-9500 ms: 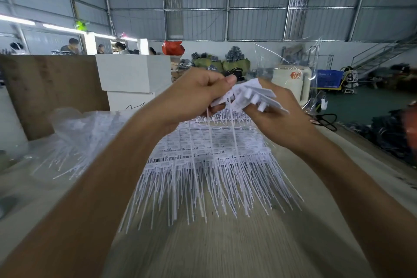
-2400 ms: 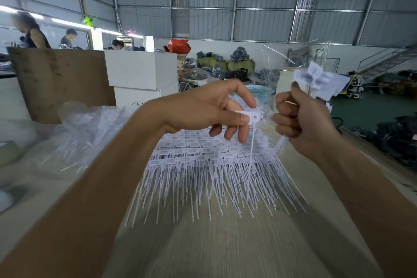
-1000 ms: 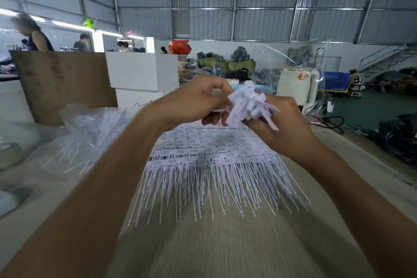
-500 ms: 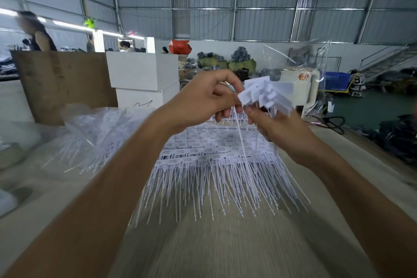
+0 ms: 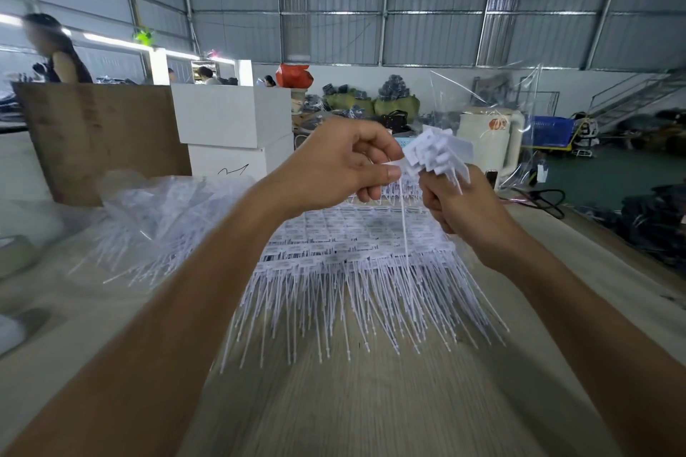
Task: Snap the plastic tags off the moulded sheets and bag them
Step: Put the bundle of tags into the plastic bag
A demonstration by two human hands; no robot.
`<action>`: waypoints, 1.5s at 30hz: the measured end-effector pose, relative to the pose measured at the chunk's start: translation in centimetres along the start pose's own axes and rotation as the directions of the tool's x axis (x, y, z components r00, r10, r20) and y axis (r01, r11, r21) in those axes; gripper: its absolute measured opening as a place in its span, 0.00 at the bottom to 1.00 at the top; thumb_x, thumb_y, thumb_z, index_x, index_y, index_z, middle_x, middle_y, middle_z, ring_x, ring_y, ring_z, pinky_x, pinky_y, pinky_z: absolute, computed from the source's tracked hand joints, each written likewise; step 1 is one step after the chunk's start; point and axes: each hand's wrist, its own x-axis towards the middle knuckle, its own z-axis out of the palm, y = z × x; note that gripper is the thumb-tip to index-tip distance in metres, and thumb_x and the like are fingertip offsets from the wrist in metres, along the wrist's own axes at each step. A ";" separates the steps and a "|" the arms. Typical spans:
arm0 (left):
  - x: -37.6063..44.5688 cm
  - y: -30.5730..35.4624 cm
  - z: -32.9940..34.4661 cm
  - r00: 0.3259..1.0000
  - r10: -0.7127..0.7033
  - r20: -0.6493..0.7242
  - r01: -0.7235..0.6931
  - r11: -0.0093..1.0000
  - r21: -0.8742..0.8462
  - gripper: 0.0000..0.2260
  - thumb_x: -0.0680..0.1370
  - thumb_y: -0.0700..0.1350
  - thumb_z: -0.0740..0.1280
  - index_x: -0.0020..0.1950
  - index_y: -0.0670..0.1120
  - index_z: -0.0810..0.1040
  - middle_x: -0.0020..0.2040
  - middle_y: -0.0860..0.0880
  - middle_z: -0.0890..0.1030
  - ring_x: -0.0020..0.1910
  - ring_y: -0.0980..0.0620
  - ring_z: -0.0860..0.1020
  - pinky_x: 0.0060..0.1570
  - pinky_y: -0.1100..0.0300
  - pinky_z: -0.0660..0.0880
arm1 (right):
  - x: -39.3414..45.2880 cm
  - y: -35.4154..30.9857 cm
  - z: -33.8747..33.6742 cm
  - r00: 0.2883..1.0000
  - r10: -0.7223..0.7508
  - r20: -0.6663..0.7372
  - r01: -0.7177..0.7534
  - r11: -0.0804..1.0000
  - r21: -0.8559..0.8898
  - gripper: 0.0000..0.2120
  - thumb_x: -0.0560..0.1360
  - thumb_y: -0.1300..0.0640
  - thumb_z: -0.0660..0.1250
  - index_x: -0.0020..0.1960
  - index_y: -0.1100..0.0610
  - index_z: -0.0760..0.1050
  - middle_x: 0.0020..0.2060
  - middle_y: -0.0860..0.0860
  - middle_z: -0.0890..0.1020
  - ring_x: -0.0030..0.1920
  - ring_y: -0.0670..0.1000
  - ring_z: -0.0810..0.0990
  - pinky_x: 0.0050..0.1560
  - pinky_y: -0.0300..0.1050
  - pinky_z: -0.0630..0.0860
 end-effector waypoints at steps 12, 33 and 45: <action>-0.2 0.4 0.4 0.997 0.055 0.055 -0.052 0.998 -0.047 0.08 0.75 0.36 0.74 0.53 0.38 0.81 0.34 0.47 0.84 0.31 0.50 0.82 0.34 0.60 0.79 | -0.1 -1.2 1.5 0.969 0.247 -0.009 -0.225 0.896 0.383 0.18 0.83 0.60 0.56 0.34 0.53 0.63 0.23 0.46 0.62 0.23 0.45 0.55 0.22 0.35 0.53; -0.6 0.5 -0.6 0.987 0.053 0.155 -0.059 0.998 0.033 0.07 0.78 0.36 0.71 0.55 0.43 0.83 0.47 0.47 0.85 0.40 0.49 0.85 0.39 0.61 0.79 | 0.8 -0.1 1.5 0.960 0.281 0.005 -0.265 0.898 0.352 0.24 0.83 0.52 0.59 0.28 0.51 0.72 0.24 0.47 0.63 0.24 0.47 0.57 0.22 0.37 0.56; 0.3 0.0 0.5 0.977 0.017 -0.211 -0.061 0.977 -0.202 0.08 0.76 0.29 0.70 0.55 0.36 0.81 0.50 0.36 0.81 0.41 0.44 0.86 0.43 0.59 0.82 | 0.2 -1.0 2.0 0.978 0.206 0.043 -0.207 0.900 0.384 0.20 0.84 0.50 0.60 0.34 0.50 0.77 0.25 0.46 0.61 0.24 0.46 0.55 0.23 0.37 0.54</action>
